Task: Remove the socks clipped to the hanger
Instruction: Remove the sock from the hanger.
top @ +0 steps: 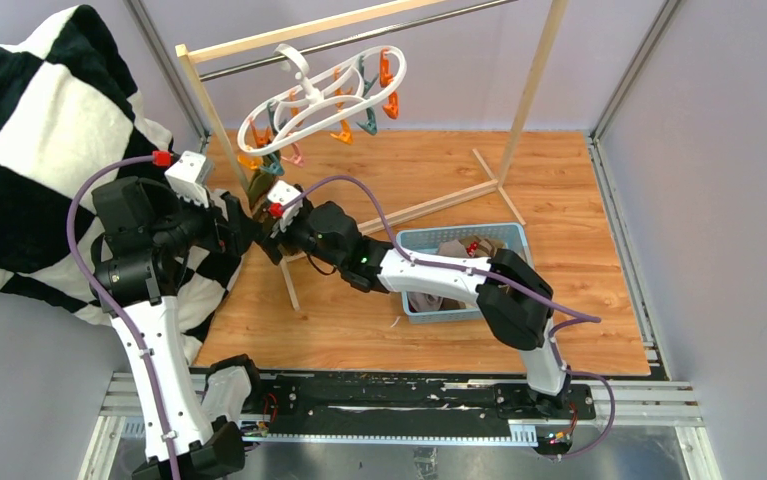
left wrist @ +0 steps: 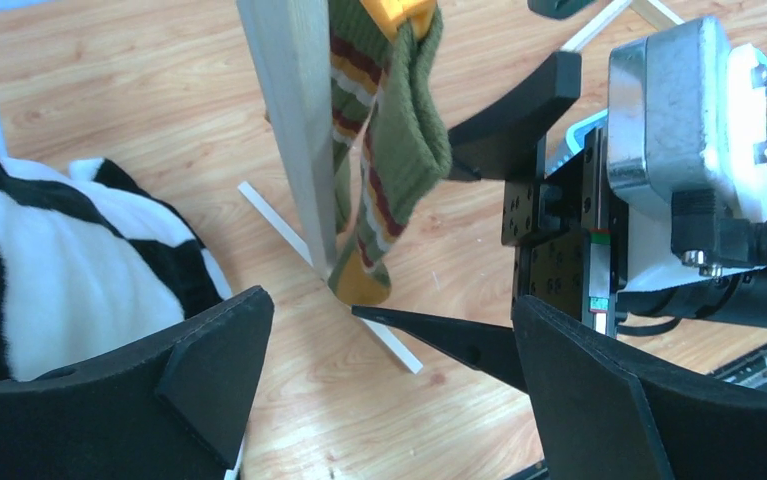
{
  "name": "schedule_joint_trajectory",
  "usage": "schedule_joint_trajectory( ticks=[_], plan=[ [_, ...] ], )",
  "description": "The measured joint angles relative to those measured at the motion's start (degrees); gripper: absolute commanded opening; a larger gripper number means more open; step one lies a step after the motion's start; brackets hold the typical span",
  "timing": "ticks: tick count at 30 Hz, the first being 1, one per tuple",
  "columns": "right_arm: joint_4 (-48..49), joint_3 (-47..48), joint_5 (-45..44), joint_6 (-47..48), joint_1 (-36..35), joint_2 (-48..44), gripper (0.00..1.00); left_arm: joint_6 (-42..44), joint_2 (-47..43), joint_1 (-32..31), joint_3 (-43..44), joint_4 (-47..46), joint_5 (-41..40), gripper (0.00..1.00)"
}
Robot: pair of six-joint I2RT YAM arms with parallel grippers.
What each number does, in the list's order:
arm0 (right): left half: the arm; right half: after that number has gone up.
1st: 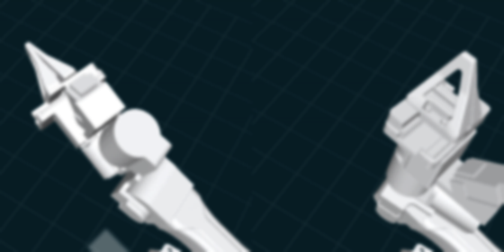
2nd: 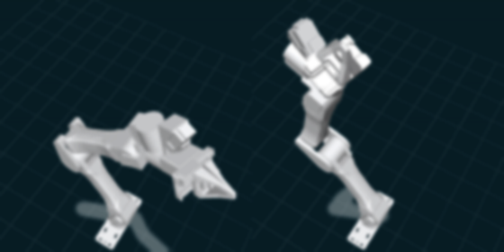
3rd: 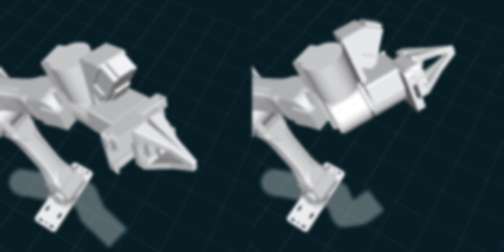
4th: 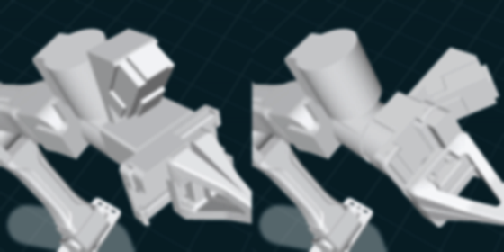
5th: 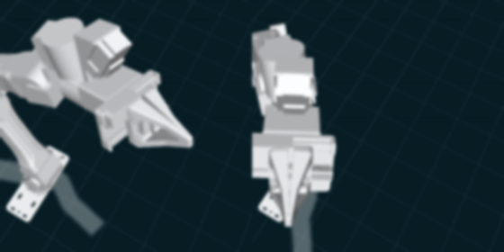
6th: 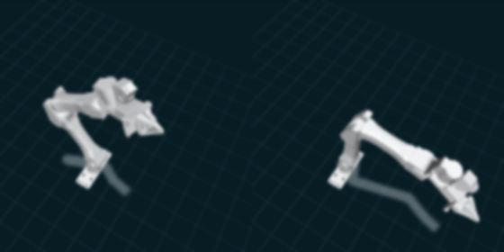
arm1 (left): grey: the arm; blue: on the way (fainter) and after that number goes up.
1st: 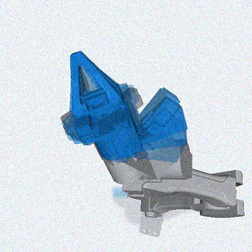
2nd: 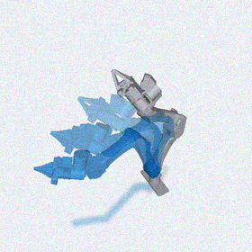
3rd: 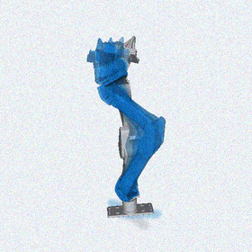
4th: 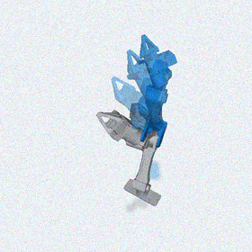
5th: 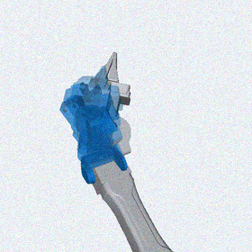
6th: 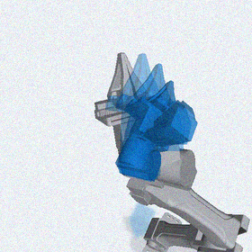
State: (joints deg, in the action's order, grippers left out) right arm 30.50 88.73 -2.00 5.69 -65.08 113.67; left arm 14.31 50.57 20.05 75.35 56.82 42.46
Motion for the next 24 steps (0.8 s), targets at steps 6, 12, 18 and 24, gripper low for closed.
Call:
schedule_joint_trajectory(
  ticks=[6, 12, 18, 24],
  plan=[
    [0.0, 2.0, 0.3, 1.2, 0.0, 1.4, 0.12, -0.2, 0.9, 0.1, 2.2, -0.3, 0.0, 0.97],
    [-0.1, -2.0, 0.6, 1.6, 0.0, -2.3, 0.0, 0.0, 0.4, 0.0, 2.5, 0.3, 0.9, 0.95],
    [-0.8, -7.6, 1.7, 0.9, 0.0, -11.5, 0.0, 0.2, 0.2, 0.0, 2.5, 0.4, 2.3, 0.95],
    [-1.3, -15.2, 6.5, -4.1, 0.9, -23.8, 0.0, 0.9, -0.9, 0.0, 2.4, 1.2, 5.2, 0.92]
  ],
)
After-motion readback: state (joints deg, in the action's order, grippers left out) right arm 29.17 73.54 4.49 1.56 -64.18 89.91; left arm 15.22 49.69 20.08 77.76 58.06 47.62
